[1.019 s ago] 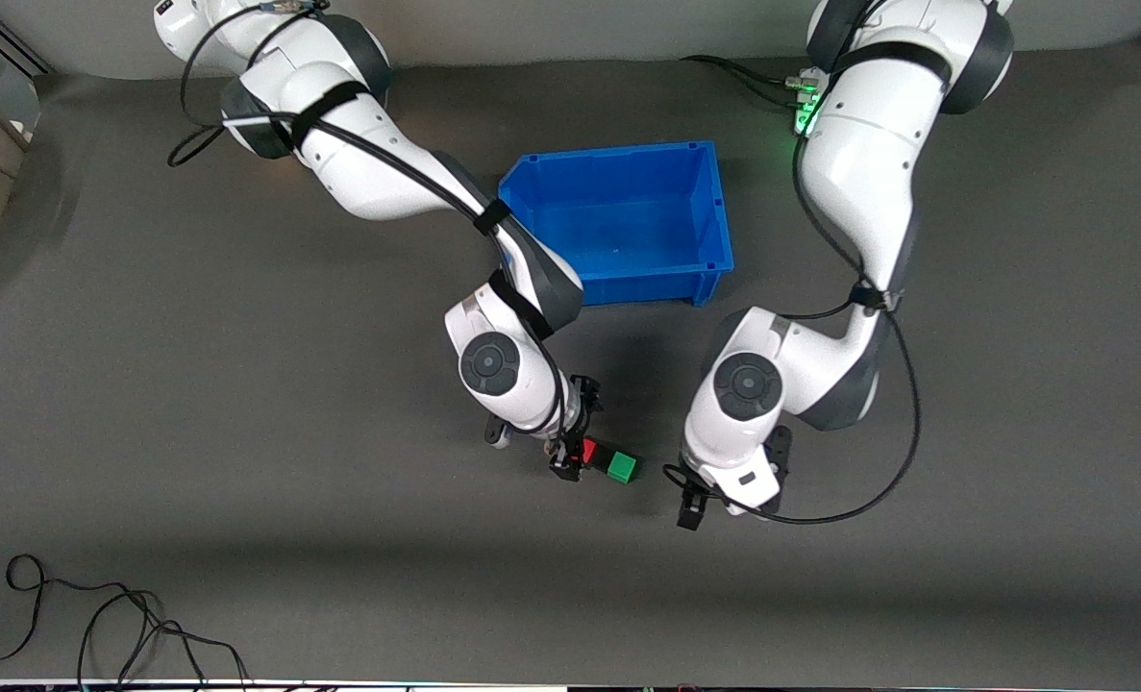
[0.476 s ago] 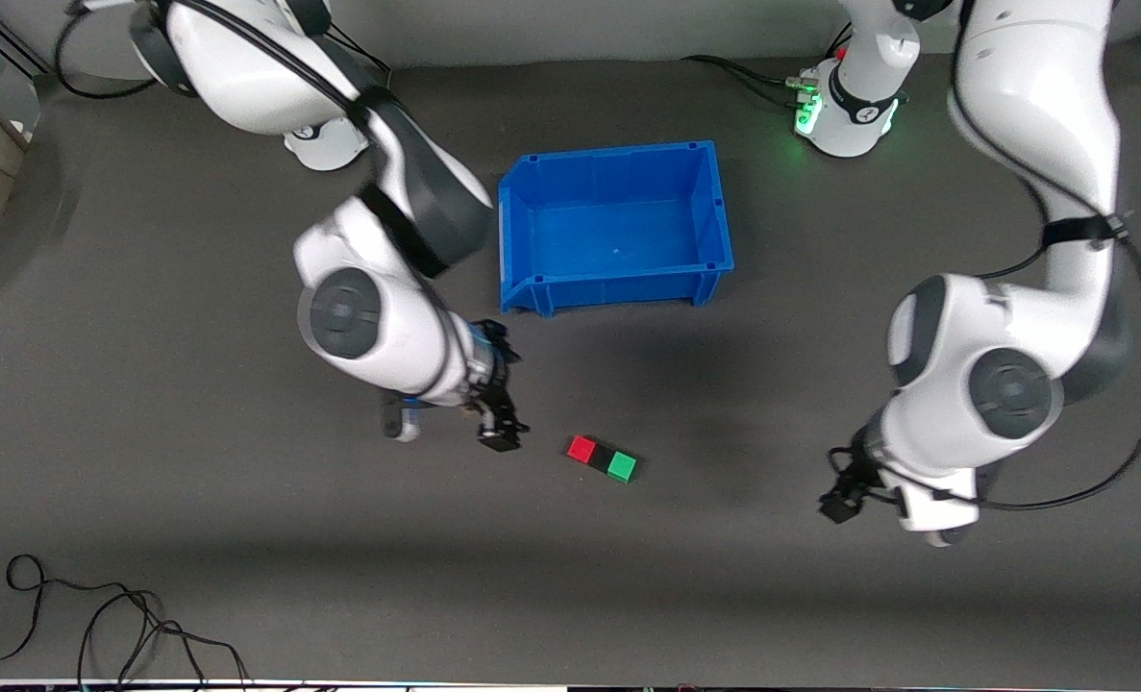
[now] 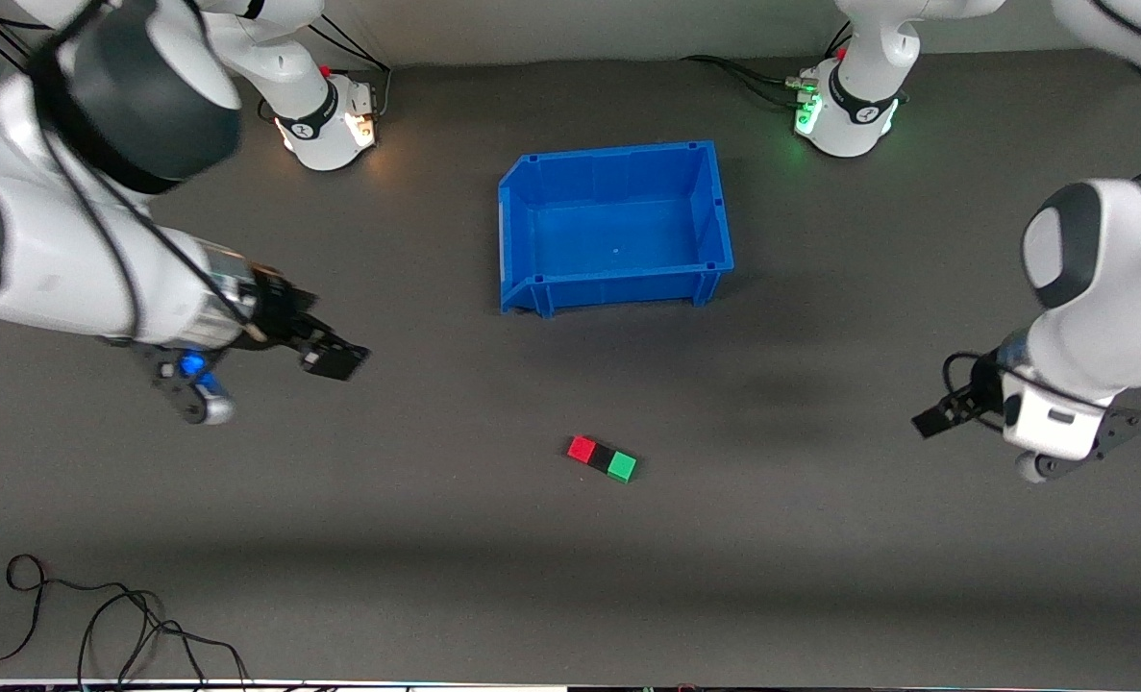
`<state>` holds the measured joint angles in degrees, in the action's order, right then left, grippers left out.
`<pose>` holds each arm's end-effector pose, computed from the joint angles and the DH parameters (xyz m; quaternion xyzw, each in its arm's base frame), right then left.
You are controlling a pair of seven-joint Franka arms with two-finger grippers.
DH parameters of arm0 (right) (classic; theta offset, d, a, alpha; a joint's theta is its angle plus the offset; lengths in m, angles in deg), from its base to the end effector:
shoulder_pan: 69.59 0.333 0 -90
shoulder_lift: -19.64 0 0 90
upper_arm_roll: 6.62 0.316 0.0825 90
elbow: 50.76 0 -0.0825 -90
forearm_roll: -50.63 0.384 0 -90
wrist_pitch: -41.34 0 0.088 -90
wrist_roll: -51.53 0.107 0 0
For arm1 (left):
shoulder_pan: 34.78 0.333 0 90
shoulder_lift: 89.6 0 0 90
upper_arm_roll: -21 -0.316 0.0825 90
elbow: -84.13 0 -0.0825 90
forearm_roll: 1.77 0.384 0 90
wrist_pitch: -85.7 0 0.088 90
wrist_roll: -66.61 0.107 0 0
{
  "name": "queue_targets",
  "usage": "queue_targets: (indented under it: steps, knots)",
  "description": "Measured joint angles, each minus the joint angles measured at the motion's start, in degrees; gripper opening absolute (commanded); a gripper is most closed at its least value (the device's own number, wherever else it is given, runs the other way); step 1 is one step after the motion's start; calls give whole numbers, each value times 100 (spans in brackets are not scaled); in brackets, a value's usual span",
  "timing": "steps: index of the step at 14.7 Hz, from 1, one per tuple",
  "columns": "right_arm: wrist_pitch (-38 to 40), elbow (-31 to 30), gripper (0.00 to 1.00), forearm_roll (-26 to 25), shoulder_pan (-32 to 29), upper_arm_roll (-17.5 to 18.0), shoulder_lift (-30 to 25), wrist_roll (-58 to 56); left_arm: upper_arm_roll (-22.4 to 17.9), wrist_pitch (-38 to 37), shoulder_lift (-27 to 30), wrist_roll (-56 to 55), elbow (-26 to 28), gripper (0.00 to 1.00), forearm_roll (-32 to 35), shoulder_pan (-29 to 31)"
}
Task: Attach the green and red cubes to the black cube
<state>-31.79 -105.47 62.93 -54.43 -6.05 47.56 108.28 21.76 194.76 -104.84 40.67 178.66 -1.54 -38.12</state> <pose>0.6283 0.2033 0.5877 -0.9356 0.3264 0.1296 0.0378 0.6370 -0.0446 0.4559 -0.9820 -0.1890 0.0059 0.0017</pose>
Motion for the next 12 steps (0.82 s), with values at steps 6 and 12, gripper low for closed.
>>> queue_targets:
  steps: [6,12]
  knots:
    - [443,-257,100,-1492,-440,-28,-308,-4220,-23,-557,1089,1127,810,100,514,156]
    - [43,-500,100,-1642,-528,-331,-418,-5296,8,-938,1968,2127,1061,100,362,252]
